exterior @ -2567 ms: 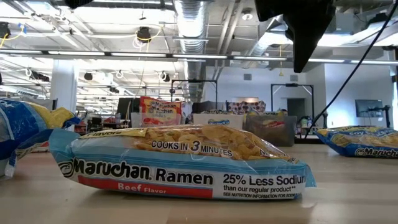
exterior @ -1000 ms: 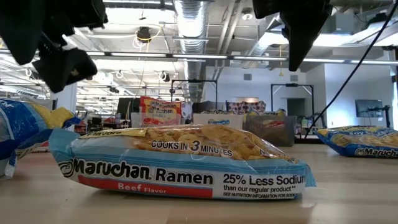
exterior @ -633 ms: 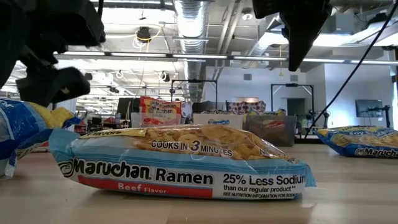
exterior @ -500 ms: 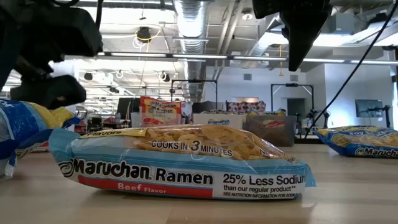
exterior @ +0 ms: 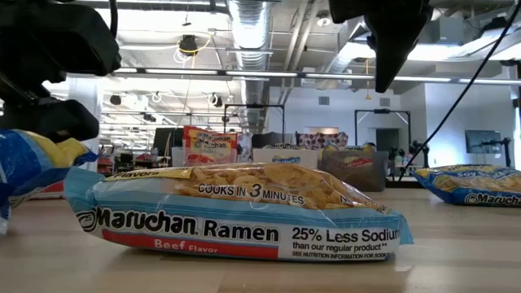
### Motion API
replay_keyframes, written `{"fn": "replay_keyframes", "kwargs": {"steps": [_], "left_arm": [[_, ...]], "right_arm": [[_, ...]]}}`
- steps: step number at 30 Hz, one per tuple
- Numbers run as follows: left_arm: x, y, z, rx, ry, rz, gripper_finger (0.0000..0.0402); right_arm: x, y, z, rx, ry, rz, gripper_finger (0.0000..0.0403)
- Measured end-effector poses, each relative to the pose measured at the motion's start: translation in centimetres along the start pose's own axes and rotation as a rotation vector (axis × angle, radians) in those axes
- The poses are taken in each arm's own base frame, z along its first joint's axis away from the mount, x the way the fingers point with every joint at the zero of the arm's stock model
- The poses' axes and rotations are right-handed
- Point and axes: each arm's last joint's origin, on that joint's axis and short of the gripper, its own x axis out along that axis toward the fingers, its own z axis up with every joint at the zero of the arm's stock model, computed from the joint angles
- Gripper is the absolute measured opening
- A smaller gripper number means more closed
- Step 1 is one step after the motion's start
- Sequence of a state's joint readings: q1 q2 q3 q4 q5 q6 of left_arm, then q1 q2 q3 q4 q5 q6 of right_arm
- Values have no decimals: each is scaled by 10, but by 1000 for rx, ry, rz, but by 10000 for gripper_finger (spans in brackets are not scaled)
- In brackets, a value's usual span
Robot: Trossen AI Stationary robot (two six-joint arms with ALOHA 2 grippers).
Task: Sort Maruchan noodles
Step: Put the blue noodle pack into the white bin
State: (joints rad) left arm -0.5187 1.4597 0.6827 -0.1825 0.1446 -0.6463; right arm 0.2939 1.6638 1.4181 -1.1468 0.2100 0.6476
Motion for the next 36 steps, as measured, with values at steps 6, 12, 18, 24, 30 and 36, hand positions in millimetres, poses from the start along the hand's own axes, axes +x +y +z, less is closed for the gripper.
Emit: {"fn": "replay_keyframes", "kwargs": {"steps": [6, 12, 18, 24, 30, 36], "left_arm": [[0, -3, -2, -12, 4, -4, 210], [0, -3, -2, 13, 11, -13, 187], [7, -2, -2, 13, 29, -25, 121], [13, 4, 2, -1, 62, -70, 47], [12, 9, 8, -25, 35, -75, 3], [5, 14, 22, -49, -14, -42, 0]], "right_arm": [[0, 1, 2, 5, -20, 15, 134], [0, 2, 3, 7, -28, 21, 134], [0, 2, 3, 7, -27, 20, 134], [0, 1, 3, 9, -26, 19, 134], [0, 1, 3, 36, -25, 19, 134], [0, 1, 3, 10, -25, 18, 134]]}}
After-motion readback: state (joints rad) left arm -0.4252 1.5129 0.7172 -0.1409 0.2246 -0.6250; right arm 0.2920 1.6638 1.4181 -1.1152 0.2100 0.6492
